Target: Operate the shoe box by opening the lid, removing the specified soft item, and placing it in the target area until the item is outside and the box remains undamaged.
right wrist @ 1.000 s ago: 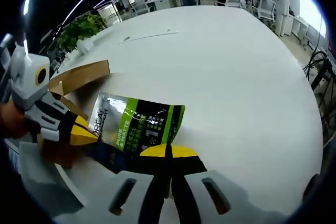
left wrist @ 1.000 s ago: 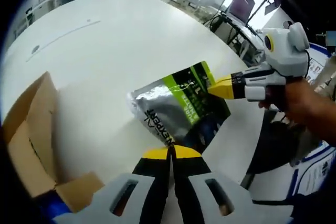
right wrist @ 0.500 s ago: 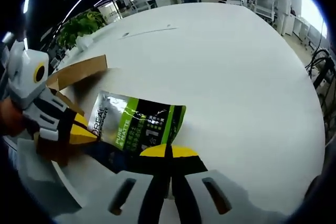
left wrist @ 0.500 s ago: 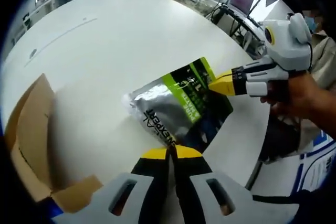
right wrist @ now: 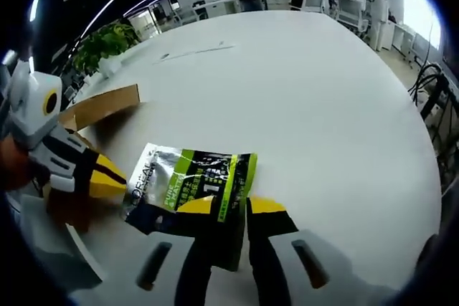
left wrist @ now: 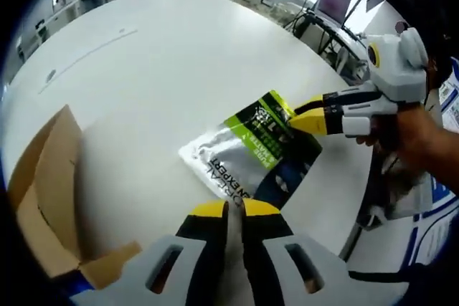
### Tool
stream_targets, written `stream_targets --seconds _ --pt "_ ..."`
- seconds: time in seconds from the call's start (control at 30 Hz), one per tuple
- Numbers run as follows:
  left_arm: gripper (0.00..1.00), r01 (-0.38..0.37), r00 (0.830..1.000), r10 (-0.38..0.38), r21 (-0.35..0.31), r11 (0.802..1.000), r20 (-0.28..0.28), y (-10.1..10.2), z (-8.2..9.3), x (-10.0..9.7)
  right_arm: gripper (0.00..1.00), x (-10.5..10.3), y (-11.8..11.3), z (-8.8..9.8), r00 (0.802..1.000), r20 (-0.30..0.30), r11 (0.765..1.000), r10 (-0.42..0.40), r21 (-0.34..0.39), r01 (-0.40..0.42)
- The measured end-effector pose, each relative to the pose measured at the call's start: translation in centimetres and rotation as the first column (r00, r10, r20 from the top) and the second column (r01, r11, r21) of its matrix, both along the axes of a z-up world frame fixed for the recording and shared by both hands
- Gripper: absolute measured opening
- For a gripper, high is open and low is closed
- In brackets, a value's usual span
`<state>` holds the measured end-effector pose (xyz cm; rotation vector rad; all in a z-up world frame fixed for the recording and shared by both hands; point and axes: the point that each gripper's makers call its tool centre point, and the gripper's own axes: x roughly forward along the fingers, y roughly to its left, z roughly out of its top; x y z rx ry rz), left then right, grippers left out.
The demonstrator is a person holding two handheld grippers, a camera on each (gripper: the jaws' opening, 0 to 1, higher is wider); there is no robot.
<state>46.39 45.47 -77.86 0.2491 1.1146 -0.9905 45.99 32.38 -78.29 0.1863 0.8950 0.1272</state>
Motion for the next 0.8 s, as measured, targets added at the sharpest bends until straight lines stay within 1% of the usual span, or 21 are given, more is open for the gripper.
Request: stream_targets --seconds 0.07,0.2,0.33,0.47,0.5,0.57,0.7,0.8 --pt "0.04 -0.003 1.000 0.003 -0.007 1.000 0.003 0.0 0.4 0.1 0.16 0.1 -0.1 0.2 1.000 0.012 1.000 0.002 -0.012 -0.002" --pt "0.03 -0.013 1.000 0.013 -0.040 0.999 0.009 -0.1 1.2 0.3 0.19 0.0 -0.2 0.5 1.000 0.016 1.000 -0.007 -0.017 0.007" --pt "0.03 -0.018 1.000 0.019 -0.063 0.998 0.015 -0.1 2.1 0.2 0.20 -0.2 -0.2 1.7 0.999 0.037 1.000 -0.017 -0.018 0.018" --pt "0.03 -0.027 0.999 0.029 -0.094 0.995 0.023 0.1 3.4 0.2 0.20 -0.6 -0.2 3.0 0.998 0.061 0.999 -0.031 -0.024 0.033" --pt "0.02 -0.030 0.999 0.033 -0.110 0.993 0.026 0.1 3.8 0.2 0.21 -0.7 -0.2 3.3 0.997 0.066 0.999 -0.035 -0.022 0.037" --pt "0.02 -0.034 0.999 0.039 -0.133 0.990 0.035 0.4 4.6 0.2 0.20 -0.9 0.0 3.9 0.996 0.076 0.999 -0.041 -0.021 0.042" --pt "0.01 -0.052 0.998 0.058 -0.166 0.985 0.034 1.2 6.0 0.1 0.19 -1.4 1.2 5.4 0.994 0.101 0.999 -0.036 -0.015 0.038" --pt "0.00 -0.068 0.997 0.076 -0.184 0.980 0.033 2.5 6.8 0.0 0.18 -1.7 2.2 6.2 0.993 0.114 0.999 -0.028 -0.019 0.030"
